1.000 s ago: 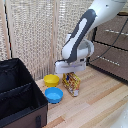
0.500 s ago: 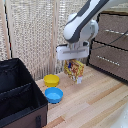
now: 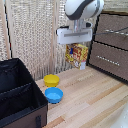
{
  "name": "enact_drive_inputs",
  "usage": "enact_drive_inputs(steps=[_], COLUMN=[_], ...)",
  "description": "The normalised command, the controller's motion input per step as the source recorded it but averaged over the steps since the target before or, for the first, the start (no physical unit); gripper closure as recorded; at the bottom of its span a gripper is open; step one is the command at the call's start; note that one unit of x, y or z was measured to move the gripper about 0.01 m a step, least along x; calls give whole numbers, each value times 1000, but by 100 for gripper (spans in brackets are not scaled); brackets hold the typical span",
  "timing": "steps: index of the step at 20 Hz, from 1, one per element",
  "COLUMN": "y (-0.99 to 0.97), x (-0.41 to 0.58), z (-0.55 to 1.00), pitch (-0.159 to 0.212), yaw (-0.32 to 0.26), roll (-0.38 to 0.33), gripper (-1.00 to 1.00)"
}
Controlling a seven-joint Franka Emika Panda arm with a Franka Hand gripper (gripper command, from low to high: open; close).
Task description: Position your gripper near the granola bar, please. Lightly grip the granola bar with your gripping tool. Relocate your gripper along with the granola bar toward the leading division of the caddy with caution. Gently release the granola bar into the leading division of the caddy.
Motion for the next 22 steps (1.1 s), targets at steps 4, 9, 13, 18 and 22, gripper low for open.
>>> enact_drive_inputs(steps=[4, 9, 13, 18, 22], y=[-23, -37, 139, 394, 536], x=[-214, -117, -57, -33, -4], z=[578, 591, 334, 99, 0], pitch=[50, 4, -15, -3, 3], yaw=[-257, -332, -322, -261, -209], roll=[3, 9, 3, 0, 5], gripper=[100, 100, 100, 100, 100])
